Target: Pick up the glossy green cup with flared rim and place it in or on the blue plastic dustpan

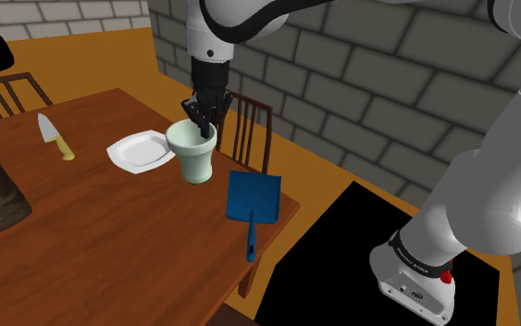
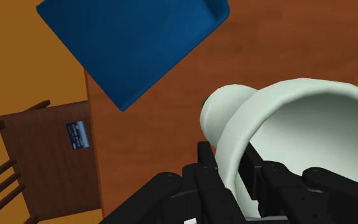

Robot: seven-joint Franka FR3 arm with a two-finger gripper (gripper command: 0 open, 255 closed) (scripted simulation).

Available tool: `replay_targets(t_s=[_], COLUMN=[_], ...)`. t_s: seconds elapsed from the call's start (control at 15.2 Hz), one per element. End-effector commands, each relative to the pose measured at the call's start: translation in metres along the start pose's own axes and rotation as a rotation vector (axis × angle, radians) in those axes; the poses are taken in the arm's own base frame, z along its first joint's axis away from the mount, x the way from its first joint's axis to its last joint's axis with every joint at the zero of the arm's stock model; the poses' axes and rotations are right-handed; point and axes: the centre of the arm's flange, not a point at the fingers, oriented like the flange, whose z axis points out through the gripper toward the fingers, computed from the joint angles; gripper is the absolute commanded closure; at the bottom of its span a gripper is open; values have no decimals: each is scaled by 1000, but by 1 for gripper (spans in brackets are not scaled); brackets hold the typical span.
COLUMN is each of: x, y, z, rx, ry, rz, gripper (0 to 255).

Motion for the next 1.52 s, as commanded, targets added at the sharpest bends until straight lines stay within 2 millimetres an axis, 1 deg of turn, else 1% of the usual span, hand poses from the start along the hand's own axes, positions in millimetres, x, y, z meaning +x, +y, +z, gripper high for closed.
replay_targets(t_s=[0.0, 0.99, 1.06, 1.45], x=[0, -4, -4, -77], y=[-2, -10, -10, 11], z=[-12, -90, -93, -116], rx=[0, 0, 0, 0], ry=[0, 0, 0, 0], rz=[0, 0, 0, 0], gripper=[255, 255, 255, 255])
